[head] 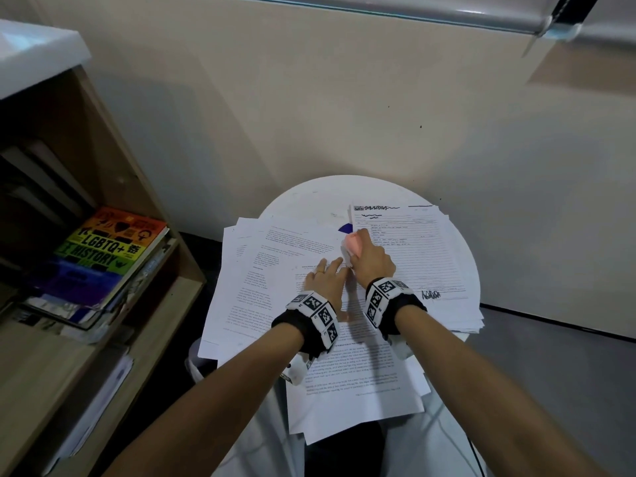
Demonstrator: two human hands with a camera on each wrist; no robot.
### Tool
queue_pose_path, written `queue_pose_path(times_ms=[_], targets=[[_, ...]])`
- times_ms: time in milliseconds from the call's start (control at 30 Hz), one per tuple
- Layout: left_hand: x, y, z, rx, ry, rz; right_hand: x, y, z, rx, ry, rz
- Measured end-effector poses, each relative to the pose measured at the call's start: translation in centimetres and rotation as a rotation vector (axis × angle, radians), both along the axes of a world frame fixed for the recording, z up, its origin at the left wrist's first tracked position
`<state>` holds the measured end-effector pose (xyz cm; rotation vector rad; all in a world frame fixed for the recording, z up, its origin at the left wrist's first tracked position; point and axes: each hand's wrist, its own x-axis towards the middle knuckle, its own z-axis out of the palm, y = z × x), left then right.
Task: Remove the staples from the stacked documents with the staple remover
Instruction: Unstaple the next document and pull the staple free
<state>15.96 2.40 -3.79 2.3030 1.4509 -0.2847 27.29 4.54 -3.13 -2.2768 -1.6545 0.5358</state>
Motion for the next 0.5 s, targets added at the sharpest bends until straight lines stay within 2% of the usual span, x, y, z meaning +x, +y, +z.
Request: queue_pose_path(times_ms=[167, 267, 400, 500], targets=[[-0.2, 0.1, -0.4, -0.012, -0.03, -0.014, 0.7, -0.7, 0.2, 0.066, 0.064, 0.036], [-1.1, 0.3, -0.6, -0.032, -0.136, -0.016, 1.3, -1.9, 0.1, 0.115, 0.152, 0.013], [-1.9, 0.0, -0.2, -0.019, -0.431, 0.115, 2.0, -4.3, 0.1, 0.167, 0.33, -0.036], [-1.3, -0.2, 0.8, -0.124, -0.787, 0.304, 1.9, -5.5, 0.6, 0.195, 0.382, -0.02]])
